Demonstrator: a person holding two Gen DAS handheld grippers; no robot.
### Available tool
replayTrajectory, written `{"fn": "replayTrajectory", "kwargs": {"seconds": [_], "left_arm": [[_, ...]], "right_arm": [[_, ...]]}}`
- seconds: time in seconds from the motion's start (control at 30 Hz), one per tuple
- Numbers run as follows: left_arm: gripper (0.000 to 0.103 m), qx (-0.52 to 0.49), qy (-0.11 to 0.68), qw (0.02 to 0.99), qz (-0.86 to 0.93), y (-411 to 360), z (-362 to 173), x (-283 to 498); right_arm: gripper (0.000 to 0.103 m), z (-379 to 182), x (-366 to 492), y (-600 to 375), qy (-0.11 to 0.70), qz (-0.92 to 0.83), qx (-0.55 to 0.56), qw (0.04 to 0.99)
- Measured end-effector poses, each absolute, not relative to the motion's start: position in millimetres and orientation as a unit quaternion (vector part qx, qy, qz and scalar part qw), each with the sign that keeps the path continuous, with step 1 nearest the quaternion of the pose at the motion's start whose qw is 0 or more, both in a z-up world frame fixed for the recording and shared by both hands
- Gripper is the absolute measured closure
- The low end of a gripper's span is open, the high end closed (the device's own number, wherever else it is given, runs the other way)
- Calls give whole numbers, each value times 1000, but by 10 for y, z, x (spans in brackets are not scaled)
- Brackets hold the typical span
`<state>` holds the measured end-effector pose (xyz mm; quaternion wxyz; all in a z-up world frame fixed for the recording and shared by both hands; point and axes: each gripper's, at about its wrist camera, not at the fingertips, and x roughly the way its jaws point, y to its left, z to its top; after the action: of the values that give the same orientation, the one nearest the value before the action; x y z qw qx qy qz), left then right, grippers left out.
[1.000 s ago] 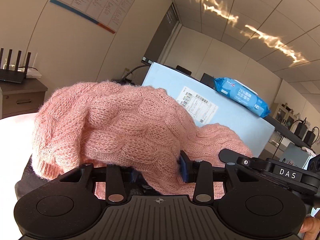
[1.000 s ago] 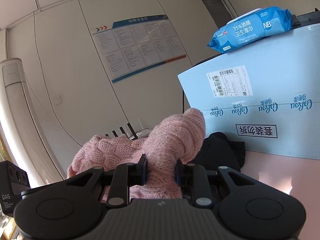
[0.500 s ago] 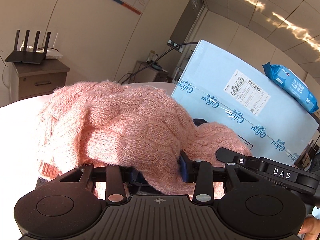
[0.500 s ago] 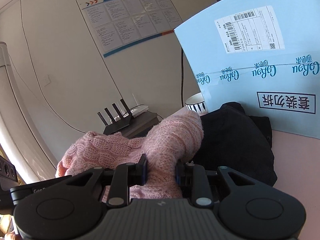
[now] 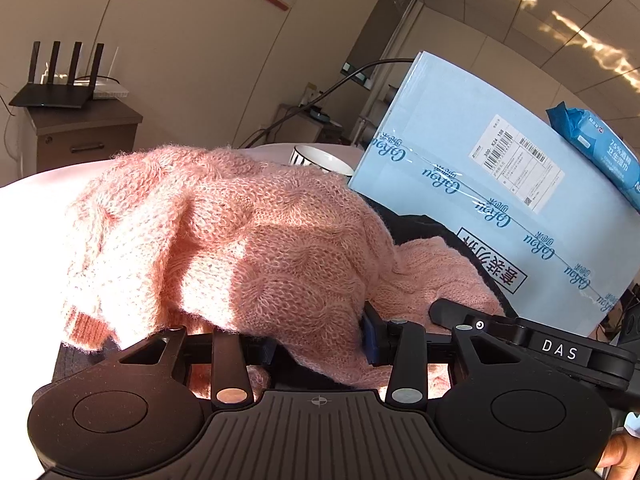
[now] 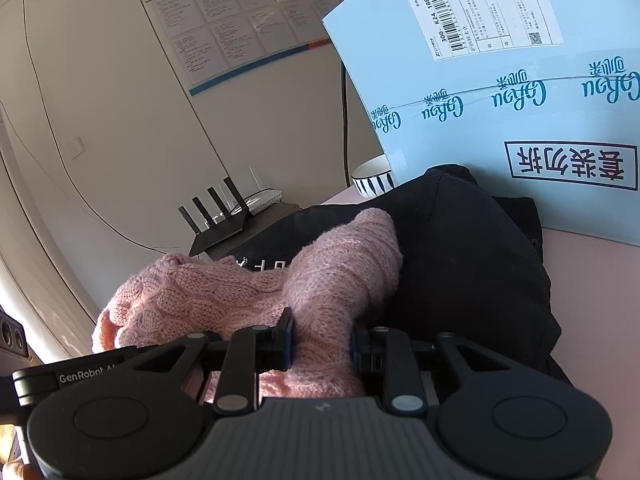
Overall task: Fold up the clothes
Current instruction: 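Lower the sweater onto the black bag and open both grippers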
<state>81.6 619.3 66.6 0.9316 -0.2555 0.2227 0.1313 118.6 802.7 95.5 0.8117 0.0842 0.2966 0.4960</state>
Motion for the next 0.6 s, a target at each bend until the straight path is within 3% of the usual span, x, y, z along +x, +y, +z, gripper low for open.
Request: {"fn": "replayTrajectory", "kwargs": {"seconds": [0.23, 0.37, 0.43, 0.5, 0.6], "left_arm": [[62, -257, 229, 930, 128, 6203, 618, 845], [56, -267, 234, 927, 124, 6233, 609, 842], [49, -273, 240, 924, 118, 6248, 614, 840], [32, -277, 249, 922, 111, 6253, 627, 843], [17, -280, 252, 920, 111, 6244, 671, 816]], "right_arm": [[76, 909, 1224, 8060, 299, 494, 86, 812], [72, 914, 1246, 8056, 305, 494, 94, 809], [70, 919, 1278, 8064, 310, 492, 100, 807], [65, 934, 1295, 8069, 314, 490, 105, 806], [46, 968, 1289, 8062, 315, 489, 115, 805]]}}
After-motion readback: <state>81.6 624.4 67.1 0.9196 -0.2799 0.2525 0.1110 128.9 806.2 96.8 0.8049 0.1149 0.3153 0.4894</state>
